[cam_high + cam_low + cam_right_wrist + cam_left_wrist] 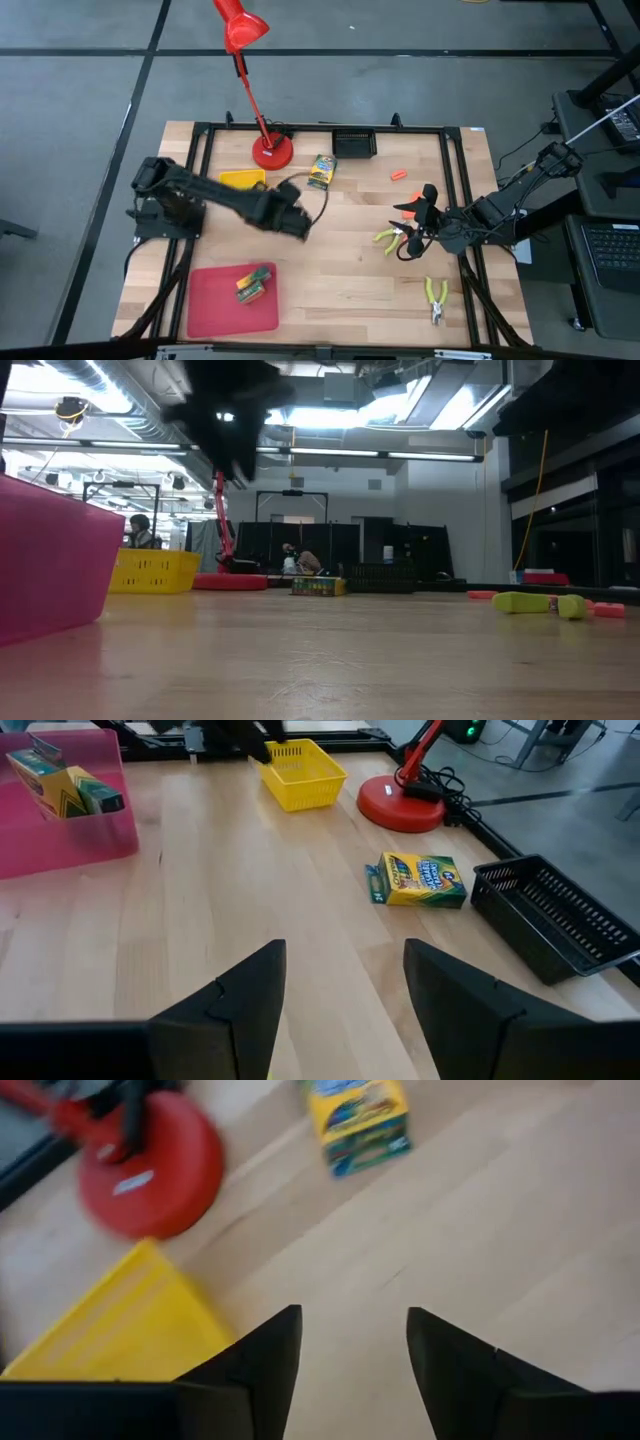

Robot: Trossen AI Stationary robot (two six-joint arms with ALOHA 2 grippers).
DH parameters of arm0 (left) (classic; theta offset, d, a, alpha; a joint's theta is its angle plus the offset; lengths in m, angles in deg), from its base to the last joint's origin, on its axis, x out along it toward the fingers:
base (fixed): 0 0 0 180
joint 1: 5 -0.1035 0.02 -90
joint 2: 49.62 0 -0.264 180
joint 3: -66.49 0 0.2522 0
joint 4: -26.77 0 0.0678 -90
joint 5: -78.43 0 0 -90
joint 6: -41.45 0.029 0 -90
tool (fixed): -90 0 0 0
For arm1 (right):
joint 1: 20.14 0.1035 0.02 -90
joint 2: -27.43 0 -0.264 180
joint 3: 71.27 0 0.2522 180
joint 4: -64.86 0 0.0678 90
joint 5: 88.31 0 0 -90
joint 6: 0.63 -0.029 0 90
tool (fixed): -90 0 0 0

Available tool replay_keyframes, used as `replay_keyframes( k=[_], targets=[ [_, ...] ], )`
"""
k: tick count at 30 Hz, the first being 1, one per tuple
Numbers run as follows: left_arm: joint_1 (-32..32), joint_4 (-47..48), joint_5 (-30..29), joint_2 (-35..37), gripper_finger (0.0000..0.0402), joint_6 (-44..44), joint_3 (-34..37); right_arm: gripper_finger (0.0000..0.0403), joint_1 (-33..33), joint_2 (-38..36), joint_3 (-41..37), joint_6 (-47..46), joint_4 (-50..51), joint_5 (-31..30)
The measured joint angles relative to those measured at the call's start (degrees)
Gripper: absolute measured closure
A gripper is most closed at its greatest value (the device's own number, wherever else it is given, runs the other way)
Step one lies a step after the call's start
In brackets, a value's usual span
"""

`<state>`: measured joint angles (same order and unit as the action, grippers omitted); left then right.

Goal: Pick & Place School Supplies
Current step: Put the crayon box into the pink bin

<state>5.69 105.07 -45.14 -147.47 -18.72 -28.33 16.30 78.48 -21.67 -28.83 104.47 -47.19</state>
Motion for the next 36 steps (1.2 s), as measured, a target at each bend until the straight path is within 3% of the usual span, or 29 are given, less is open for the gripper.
replay_keyframes(
  k=[5, 9, 13, 21, 27, 36],
  targets=[
    [-8.2, -11.4, 2.8, 0.0, 0.0238, 14.5, 1.0, 0.0195, -0.8, 0.0, -2.6, -3.7, -0.1, 0.4],
    [-15.0, -24.2, 10.6, 0.1, 0.026, 20.8, 7.1, 0.0195, -2.1, 0.0, -6.8, -7.2, -2.8, 2.4],
    [-19.7, -35.2, 14.0, 0.0, 0.0301, 22.9, 13.3, 0.0195, -2.5, 0.0, -10.2, -7.5, -8.7, 4.9],
    [-26.2, -42.4, 18.0, 0.0, 0.0363, 22.3, 16.9, 0.0195, -2.6, 0.0, -10.5, -6.3, -11.9, 5.8],
    [-29.1, -44.7, 23.3, 0.0, 0.0353, 22.3, 16.9, 0.0195, -2.6, 0.0, -10.5, -4.3, -13.7, 6.3],
    [-30.5, -45.6, 27.5, -3.4, 0.0288, 21.0, 16.8, 0.0195, -3.3, 0.0, -10.5, 0.3, -16.7, 6.8]
  ],
)
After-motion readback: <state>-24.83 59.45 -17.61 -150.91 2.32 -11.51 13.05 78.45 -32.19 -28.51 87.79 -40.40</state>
